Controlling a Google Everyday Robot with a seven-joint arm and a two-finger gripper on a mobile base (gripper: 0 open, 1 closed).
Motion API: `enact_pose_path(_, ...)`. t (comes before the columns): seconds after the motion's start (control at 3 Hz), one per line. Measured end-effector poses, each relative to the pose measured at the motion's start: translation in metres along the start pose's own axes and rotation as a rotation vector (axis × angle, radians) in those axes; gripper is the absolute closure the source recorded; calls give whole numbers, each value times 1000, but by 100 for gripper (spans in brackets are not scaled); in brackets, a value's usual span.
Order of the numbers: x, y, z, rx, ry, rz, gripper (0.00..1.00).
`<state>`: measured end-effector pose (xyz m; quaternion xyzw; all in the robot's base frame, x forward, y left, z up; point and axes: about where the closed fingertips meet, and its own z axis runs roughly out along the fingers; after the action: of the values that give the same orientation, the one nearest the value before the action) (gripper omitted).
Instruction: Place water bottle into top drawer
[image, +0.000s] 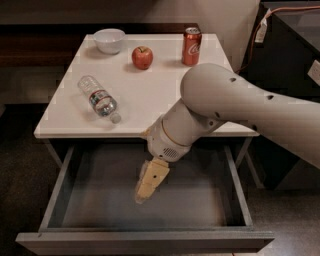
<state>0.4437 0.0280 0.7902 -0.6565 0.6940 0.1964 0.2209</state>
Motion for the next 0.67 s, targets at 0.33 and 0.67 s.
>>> enact_pose_path(0.33, -10, -12, -13, 51, 15, 111, 0)
enact_pose_path(0.67, -10, -12, -13, 51, 15, 111, 0)
